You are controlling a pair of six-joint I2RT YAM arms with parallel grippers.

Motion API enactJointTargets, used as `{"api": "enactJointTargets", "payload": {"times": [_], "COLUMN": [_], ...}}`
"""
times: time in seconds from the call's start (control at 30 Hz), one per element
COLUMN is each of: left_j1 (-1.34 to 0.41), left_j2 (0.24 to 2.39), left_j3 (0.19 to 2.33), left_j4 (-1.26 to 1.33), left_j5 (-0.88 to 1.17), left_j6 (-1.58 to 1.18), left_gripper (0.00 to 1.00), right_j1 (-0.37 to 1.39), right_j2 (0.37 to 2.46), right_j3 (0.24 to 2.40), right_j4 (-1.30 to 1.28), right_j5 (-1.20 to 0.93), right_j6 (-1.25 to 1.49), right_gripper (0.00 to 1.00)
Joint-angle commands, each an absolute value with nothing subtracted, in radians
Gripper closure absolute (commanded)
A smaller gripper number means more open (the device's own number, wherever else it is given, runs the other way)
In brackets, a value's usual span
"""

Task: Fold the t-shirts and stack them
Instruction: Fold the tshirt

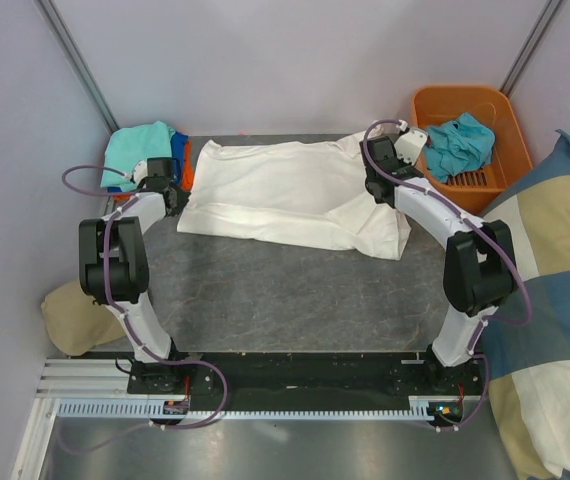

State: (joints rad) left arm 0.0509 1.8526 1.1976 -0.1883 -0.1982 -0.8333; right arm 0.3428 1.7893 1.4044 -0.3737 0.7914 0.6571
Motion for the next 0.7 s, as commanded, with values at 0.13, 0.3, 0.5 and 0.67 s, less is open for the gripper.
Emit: {"api": "enactJointTargets", "payload": {"times": [0.13, 0.3, 0.5, 0.67], "left_j1": [0.057, 0.057, 0.055, 0.057], "left_j2": [1.925, 1.965, 1.996, 1.987], "left_j3": [1.315, 1.359, 1.394, 1.417], "left_j4": [-0.17, -0.183, -0.192, -0.21], "left_j5": [-0.199, -0.195, -0.181, -0.192], "left_j6": [-0.795, -0.79, -0.779, -0.772], "left_gripper": [0.98, 0.98, 0.78, 0.0], "right_j1": [0.318, 0.31, 0.298, 0.285], "right_j2": [1.871, 1.914, 1.95, 1.962], "right_j3": [1.519, 1.56, 1.594, 1.655], "right_j4": [-0.353, -0.353, -0.351, -0.312], "right_j5": [0.787, 0.781, 0.772, 0.736], "right_j6": [0.646, 0.643, 0.647, 0.583], "right_gripper": [1.0, 1.0, 0.98, 0.3]}}
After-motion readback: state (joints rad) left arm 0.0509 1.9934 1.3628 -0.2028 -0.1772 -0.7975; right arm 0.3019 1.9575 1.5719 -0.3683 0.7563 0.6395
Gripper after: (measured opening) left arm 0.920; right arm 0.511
